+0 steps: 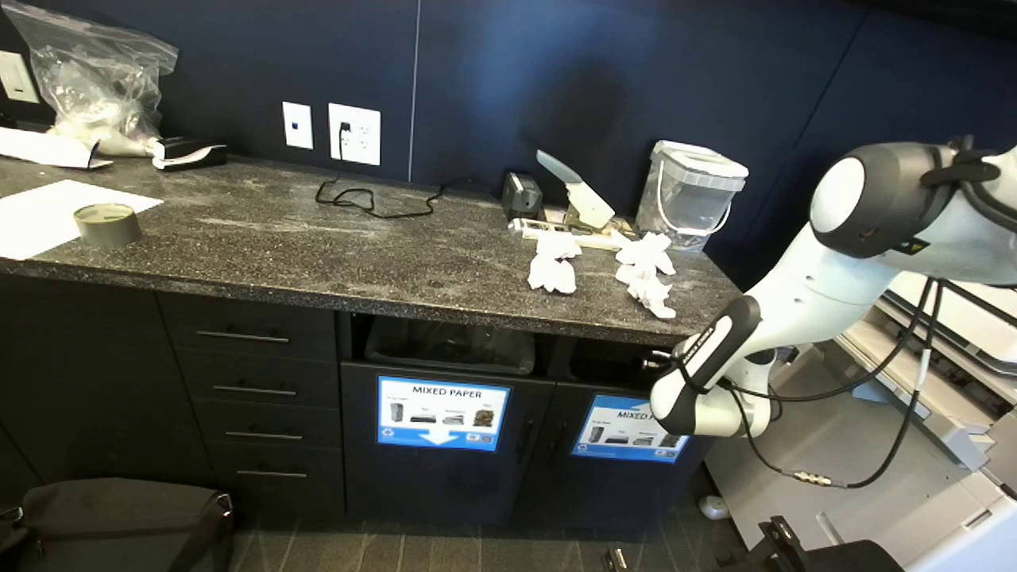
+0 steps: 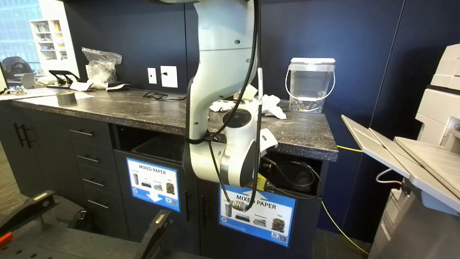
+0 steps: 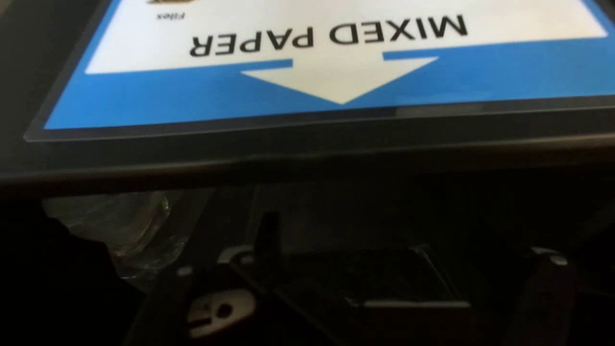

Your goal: Place the papers on the countertop inside the bin on the right

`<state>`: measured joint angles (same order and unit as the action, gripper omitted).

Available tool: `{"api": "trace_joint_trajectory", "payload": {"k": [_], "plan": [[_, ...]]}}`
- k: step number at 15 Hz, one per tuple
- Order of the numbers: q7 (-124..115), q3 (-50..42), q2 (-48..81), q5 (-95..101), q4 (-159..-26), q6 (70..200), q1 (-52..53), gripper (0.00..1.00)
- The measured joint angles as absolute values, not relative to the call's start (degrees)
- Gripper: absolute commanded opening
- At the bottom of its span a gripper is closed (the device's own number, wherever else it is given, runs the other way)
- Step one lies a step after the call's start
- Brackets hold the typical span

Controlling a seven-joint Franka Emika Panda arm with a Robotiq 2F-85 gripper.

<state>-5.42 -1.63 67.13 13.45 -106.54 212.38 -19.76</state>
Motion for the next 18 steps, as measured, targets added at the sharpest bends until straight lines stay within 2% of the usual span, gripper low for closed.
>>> {"api": "trace_joint_trajectory", "payload": {"k": [9, 18], "plan": [[2.2, -1.0, 45.7, 16.4, -120.9, 177.8, -21.6, 1.00], [19.3, 3.4, 26.5, 7.3, -118.5, 151.2, -21.3, 1.00]]}}
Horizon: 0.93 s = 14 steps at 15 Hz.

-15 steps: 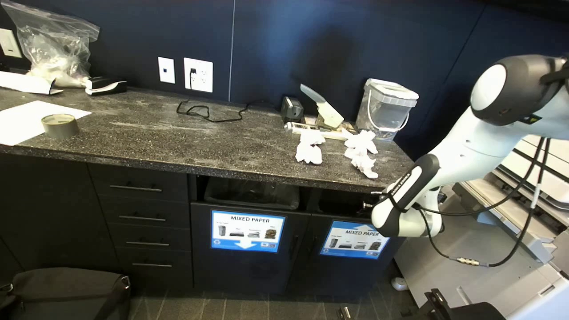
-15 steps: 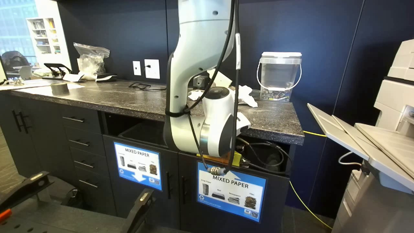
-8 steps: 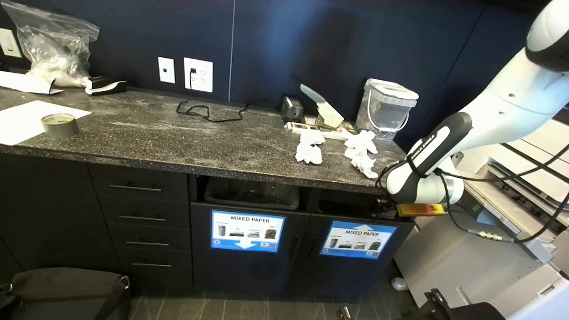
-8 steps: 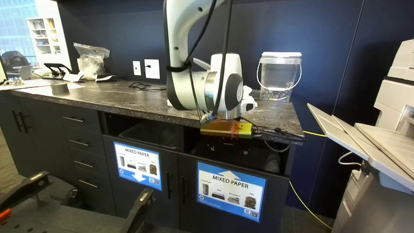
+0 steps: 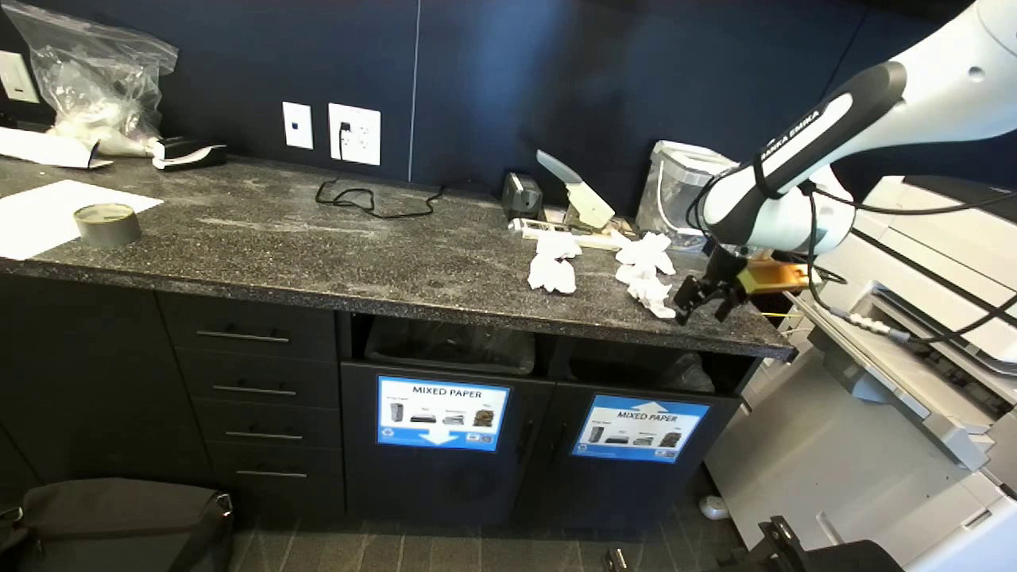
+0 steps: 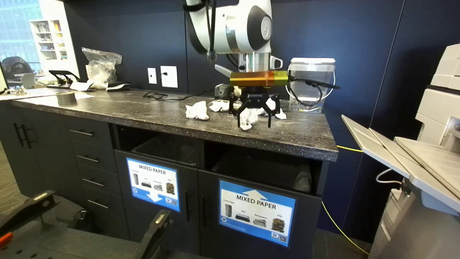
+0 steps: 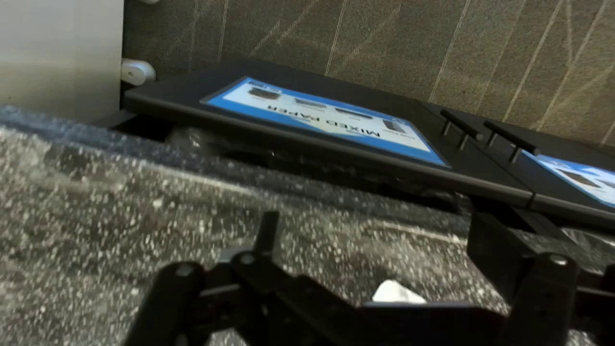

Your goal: Place the papers on the countertop inside the bin on the right

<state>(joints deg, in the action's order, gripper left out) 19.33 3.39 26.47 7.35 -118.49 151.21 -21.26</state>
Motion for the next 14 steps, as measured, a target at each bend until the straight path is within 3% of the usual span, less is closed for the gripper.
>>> {"api": "trace_joint_trajectory", "payload": {"k": [14], "plan": [[41.0, 5.7, 28.1, -9.6, -103.8, 142.9, -20.6, 1.00]]}}
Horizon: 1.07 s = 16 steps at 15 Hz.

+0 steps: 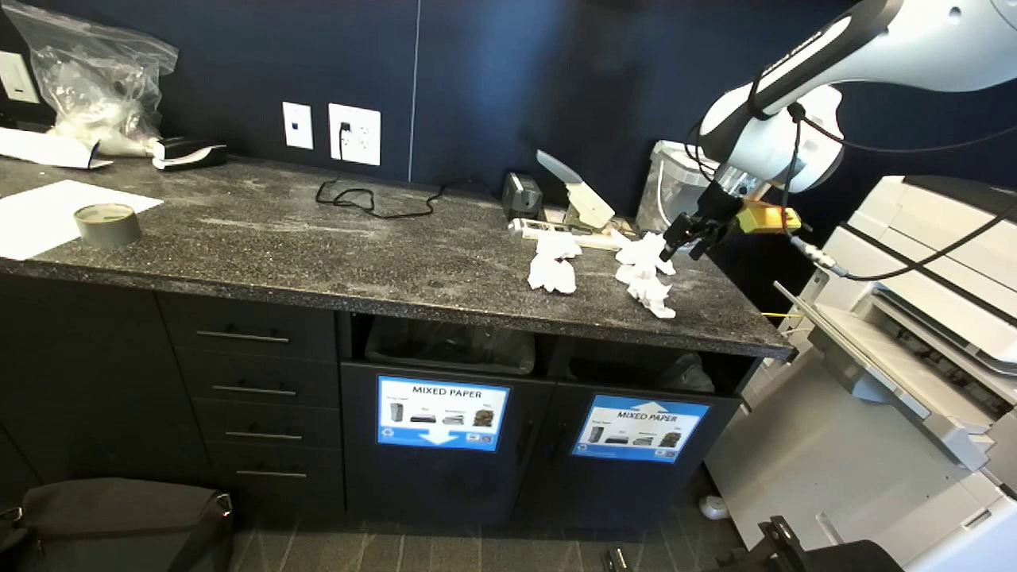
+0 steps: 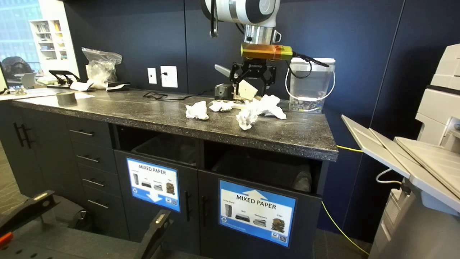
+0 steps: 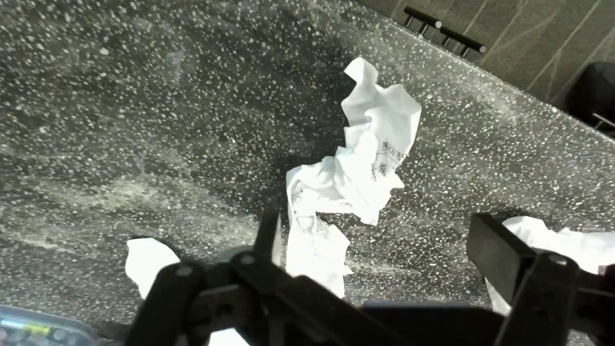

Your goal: Place the papers on the countertop inside the bin on the right

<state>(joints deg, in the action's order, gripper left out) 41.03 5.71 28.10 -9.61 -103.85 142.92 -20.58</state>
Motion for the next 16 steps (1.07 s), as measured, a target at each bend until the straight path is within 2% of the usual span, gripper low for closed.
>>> {"api": "trace_joint_trajectory", "payload": {"k": [16], "plan": [[44.8, 5.8, 37.9, -6.9, -98.0, 141.4, -17.0, 1.00]]}}
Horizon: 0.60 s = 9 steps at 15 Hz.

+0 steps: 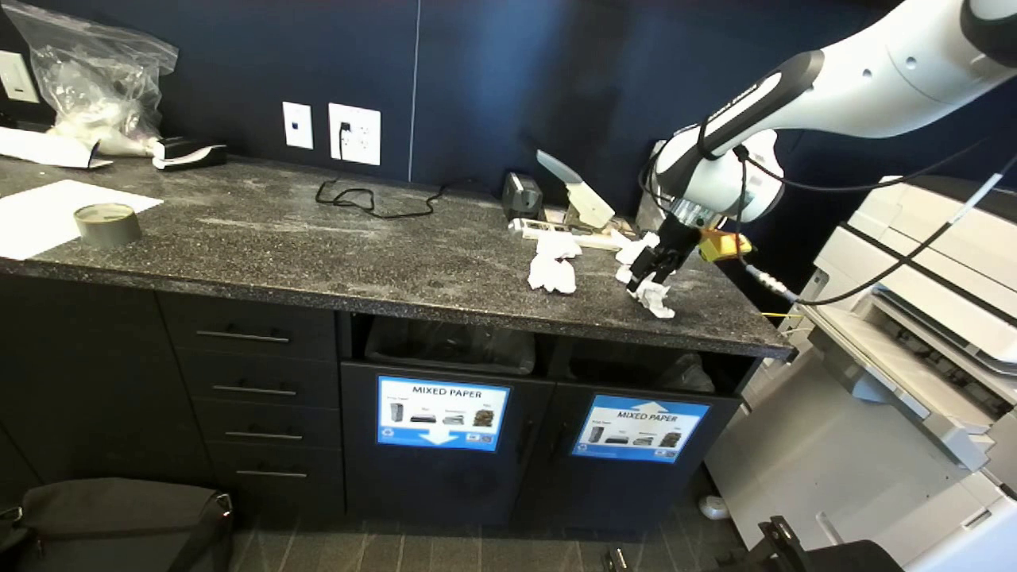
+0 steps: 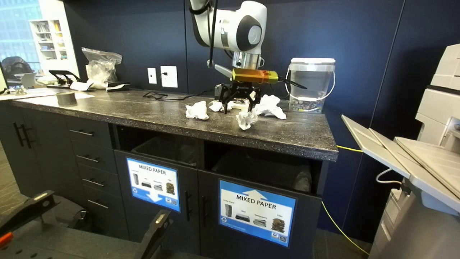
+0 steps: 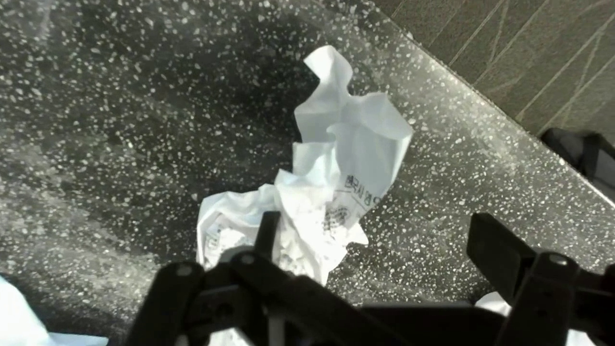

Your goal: Place the papers on the countertop inside the bin on the right

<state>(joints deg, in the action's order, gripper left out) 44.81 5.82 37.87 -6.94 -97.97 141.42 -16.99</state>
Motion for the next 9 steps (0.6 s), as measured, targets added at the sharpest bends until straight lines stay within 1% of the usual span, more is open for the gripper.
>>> {"api": "trace_joint_trajectory", "payload": {"k": [9], "plan": [[44.2, 3.1, 41.1, -0.2, -92.9, 140.6, -14.6, 1.00]]}}
